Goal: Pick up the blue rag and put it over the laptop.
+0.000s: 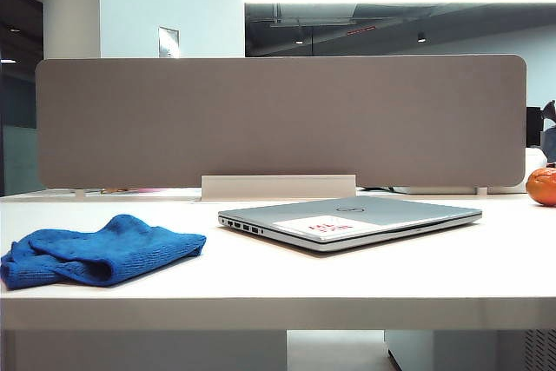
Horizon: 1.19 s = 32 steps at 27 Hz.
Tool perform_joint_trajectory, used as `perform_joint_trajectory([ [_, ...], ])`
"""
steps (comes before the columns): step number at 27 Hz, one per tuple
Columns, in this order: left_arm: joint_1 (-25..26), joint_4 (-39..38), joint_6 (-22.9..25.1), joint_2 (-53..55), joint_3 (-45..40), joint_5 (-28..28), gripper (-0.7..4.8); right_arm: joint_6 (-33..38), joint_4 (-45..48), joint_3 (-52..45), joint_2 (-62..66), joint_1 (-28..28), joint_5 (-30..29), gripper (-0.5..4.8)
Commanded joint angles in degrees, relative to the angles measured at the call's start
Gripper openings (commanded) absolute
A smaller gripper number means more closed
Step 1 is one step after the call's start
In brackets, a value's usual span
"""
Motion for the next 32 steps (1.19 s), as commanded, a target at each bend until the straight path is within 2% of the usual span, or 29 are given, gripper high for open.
perform_joint_trajectory([
  [1, -0.11, 0.44, 0.17, 0.04, 0.17, 0.17, -0.06, -0.17, 0.66, -0.31, -0.13, 0.0, 0.11, -0.05],
  [16, -0.11, 0.46, 0.17, 0.04, 0.17, 0.15, -0.06, -0.04, 1.09, -0.31, -0.13, 0.0, 0.07, -0.05],
  [18, -0.11, 0.5, 0.17, 0.04, 0.17, 0.13, -0.06, 2.12, 1.09, -0.31, -0.13, 0.02, -0.46, -0.05],
  [21, -0.11, 0.46, 0.17, 0.04, 0.17, -0.26, -0.06, 6.25, 1.09, -0.28, -0.13, 0.02, -5.31, -0.05],
  [26, -0.11, 0.46, 0.17, 0.04, 0.17, -0.24, -0.06, 8.46, 1.11, -0.28, -0.13, 0.02, -15.85, -0.05],
  [30, -0.11, 0.46, 0.17, 0.04, 0.17, -0.24, -0.06, 8.87, 1.62, -0.28, -0.13, 0.33, -21.24, -0.05],
  [32, -0.11, 0.44, 0.17, 0.04, 0.17, -0.26, -0.06, 11.5, 1.9, -0.28, -0.13, 0.33, -22.99, -0.05],
])
